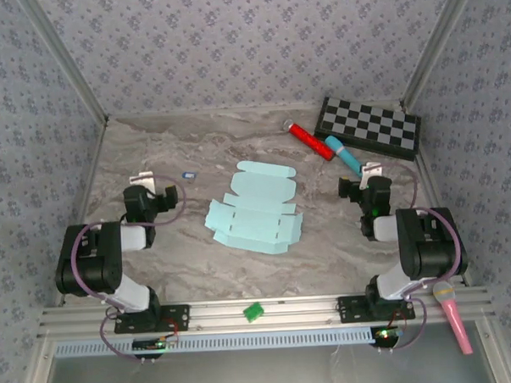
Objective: Fold the paper box
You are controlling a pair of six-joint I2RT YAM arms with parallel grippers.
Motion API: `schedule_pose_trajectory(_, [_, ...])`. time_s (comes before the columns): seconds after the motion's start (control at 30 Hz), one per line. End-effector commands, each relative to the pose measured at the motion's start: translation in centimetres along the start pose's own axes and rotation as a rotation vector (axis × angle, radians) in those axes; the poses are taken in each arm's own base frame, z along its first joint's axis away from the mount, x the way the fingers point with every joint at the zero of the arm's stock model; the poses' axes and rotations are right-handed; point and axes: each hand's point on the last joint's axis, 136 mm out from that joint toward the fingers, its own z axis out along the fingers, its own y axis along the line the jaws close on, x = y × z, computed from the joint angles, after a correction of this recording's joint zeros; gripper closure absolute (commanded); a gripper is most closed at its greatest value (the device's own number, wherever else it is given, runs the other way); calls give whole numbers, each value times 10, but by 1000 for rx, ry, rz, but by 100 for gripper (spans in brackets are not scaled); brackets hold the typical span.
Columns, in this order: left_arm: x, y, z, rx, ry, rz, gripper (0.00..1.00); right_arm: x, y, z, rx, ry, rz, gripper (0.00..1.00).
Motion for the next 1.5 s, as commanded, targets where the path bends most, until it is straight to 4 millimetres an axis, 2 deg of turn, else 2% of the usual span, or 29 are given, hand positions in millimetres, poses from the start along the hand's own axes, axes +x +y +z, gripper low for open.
schedule_pose_trajectory(0.0, [-18,1,3,-7,-56,13,1,-12,1,3,-2,-33,-9,0])
schedule_pose_trajectory(1.17, [-18,1,3,-8,-57,11,1,-13,-1,2,8,-42,1,0])
schedule_pose_trajectory(1.3, [-33,5,-5,-38,-37,2,1,-19,-16,-8,62,-53,57,0])
schedule_pose_trajectory(1.4, [-53,9,-14,-66,14,-46,1,-32,-24,-19,99,-60,74,0])
schedule_pose_trajectory(1.47, [-57,5,-21,-48,63,-85,1,-41,-27,-25,107,-30,101,0])
